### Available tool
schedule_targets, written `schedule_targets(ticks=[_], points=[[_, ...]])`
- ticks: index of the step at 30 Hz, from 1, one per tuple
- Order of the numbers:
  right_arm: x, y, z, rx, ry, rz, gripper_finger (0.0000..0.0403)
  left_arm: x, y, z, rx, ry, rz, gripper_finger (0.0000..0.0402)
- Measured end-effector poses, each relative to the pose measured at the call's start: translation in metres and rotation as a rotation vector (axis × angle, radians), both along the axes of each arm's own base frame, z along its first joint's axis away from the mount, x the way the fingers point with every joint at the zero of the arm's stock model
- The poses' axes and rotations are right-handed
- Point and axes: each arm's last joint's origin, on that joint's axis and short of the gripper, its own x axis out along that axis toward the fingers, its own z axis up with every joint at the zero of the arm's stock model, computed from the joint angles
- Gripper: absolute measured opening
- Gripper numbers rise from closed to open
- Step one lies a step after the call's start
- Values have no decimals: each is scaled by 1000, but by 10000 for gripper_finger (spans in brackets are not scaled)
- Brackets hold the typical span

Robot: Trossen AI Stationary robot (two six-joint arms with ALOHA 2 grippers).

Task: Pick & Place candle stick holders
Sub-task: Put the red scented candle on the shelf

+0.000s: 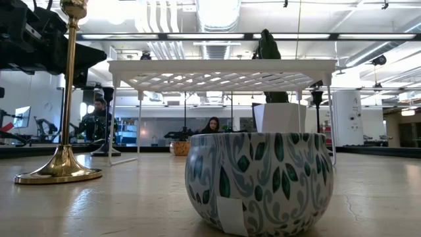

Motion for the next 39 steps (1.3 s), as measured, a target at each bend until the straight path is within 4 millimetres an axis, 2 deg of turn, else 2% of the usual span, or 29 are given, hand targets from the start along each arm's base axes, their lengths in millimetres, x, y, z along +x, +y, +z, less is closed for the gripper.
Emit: schedule_targets(ticks=[12,23,29,39], points=[[62,-52,4,-53,-15,153,290,0,0,0,0,0,0,37],[111,-75,-6,-80,4,284,290,0,0,0,0,0,0,37],[115,-86,-15,-85,37,281,292,0,0,0,0,0,0,37],[111,-109,-42,-94,129,269,291,0,0,0,0,0,0,37]])
